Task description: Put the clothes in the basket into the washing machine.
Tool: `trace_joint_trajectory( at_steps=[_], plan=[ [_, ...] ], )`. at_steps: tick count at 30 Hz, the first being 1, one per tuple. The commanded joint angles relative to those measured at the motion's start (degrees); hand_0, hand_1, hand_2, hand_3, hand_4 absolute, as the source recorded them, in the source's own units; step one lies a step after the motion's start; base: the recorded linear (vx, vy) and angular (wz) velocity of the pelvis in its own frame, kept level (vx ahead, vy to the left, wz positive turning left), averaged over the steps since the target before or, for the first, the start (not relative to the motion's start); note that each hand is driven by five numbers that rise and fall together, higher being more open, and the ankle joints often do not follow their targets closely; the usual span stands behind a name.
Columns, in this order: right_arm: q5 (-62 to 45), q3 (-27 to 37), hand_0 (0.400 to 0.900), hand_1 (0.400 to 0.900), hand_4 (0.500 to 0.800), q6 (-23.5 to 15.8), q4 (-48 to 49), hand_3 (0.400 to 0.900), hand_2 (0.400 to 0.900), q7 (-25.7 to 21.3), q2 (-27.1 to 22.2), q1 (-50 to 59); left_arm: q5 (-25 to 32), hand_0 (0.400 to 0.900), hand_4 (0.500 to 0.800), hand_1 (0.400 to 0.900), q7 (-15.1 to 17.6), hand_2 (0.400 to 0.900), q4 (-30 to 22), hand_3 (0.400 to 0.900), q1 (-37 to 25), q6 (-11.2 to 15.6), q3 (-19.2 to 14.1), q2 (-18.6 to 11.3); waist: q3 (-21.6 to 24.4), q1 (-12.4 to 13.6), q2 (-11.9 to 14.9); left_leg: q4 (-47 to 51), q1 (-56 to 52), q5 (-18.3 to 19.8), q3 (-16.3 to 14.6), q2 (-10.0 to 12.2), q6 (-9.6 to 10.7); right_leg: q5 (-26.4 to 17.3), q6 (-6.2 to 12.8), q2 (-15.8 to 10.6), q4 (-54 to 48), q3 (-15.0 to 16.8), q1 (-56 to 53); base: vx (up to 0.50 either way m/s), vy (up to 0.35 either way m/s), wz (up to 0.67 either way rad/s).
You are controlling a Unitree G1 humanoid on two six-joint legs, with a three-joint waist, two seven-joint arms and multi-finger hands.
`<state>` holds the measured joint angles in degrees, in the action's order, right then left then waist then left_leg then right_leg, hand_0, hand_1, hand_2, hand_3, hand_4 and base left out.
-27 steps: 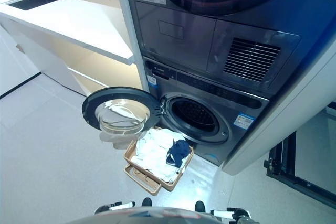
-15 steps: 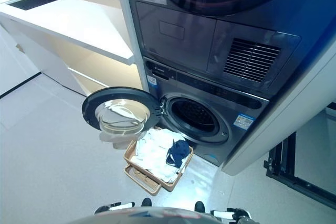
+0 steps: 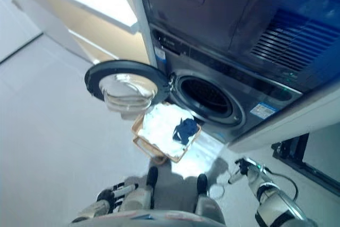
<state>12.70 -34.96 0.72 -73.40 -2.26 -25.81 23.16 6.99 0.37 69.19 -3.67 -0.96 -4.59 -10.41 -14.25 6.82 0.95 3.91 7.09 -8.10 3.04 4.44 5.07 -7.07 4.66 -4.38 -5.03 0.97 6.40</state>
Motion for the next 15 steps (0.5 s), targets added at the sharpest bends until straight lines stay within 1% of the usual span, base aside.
trace_joint_trajectory(
  at_steps=[1,2,3,4,5,8,10,15],
  plan=[
    [0.39,-13.73,0.900,0.900,0.800,0.27,-0.74,0.900,0.900,-2.70,2.73,20.85,0.78,0.900,0.800,0.900,1.79,0.900,2.57,0.900,-2.35,0.25,1.38,0.00,-7.88,2.33,-2.15,-1.63,3.74,1.93,1.19,-2.51,-3.69,1.56,-3.23,4.98,5.03,-1.37,-3.19,-0.08,0.026,0.04],
    [1.53,-14.40,0.900,0.900,0.800,0.70,6.41,0.900,0.900,-2.14,2.33,21.29,1.52,0.900,0.800,0.900,1.96,0.900,1.20,0.900,-2.59,0.18,0.23,-0.22,-9.22,2.90,-2.45,-1.44,4.52,1.56,1.01,-2.05,-3.62,1.60,-3.00,5.33,6.18,-1.43,-1.68,-0.05,0.033,0.03],
    [1.80,-13.56,0.900,0.900,0.800,0.67,9.80,0.900,0.900,-1.68,1.40,21.69,2.01,0.900,0.800,0.900,2.24,0.900,0.94,0.900,-2.81,0.36,-0.47,-0.46,-10.27,3.03,-2.47,-1.20,4.44,1.49,0.90,-1.77,-3.56,1.65,-2.97,5.42,6.87,-1.33,-0.91,-0.06,0.044,-0.03],
    [0.16,-13.18,0.900,0.900,0.800,0.67,6.97,0.900,0.900,-2.49,1.46,24.07,2.60,0.900,0.800,0.900,2.82,0.900,1.43,0.900,-2.73,0.40,-1.26,-0.41,-11.51,3.53,-2.77,-1.01,4.55,1.16,0.86,-1.65,-3.43,1.61,-2.95,5.56,7.39,-1.17,-0.57,-0.05,0.038,0.03],
    [-0.46,-14.29,0.900,0.900,0.800,0.75,6.55,0.900,0.900,-3.08,1.82,27.02,2.92,0.900,0.800,0.900,3.05,0.900,1.20,0.900,-2.59,0.33,-1.43,-0.19,-12.76,3.88,-3.00,-0.86,4.91,0.95,0.92,-1.52,-3.38,1.53,-2.85,5.51,7.77,-0.99,-0.13,-0.07,0.031,0.10],
    [-1.34,-15.87,0.900,0.900,0.800,0.91,2.29,0.900,0.900,-4.45,3.45,30.82,3.86,0.900,0.800,0.900,2.91,0.900,-0.14,0.900,-3.26,0.41,-1.69,0.77,-15.15,4.55,-3.44,-1.61,6.17,0.64,0.88,-1.00,-3.20,1.30,-2.50,5.11,8.96,-1.32,1.02,-0.03,0.017,0.08],
    [-1.84,-16.79,0.900,0.900,0.800,0.86,0.76,0.900,0.900,-5.06,3.34,33.63,4.38,0.900,0.800,0.900,2.86,0.900,-1.33,0.900,-3.07,0.51,-1.54,1.26,-15.54,4.96,-3.82,-3.32,8.42,0.64,1.00,-0.81,-3.01,1.06,-2.15,4.94,10.16,-1.56,2.80,-0.02,0.027,0.08],
    [-2.06,-20.40,0.900,0.900,0.800,0.77,-2.44,0.900,0.900,-6.54,3.85,39.81,5.32,0.900,0.800,0.900,2.84,0.900,-2.28,0.900,-2.90,0.86,-1.47,2.01,-15.55,5.61,-5.11,-8.43,14.83,0.92,1.30,-0.18,-2.42,0.58,-1.01,4.56,13.37,-1.75,7.96,-0.01,0.043,0.08]
  ],
)
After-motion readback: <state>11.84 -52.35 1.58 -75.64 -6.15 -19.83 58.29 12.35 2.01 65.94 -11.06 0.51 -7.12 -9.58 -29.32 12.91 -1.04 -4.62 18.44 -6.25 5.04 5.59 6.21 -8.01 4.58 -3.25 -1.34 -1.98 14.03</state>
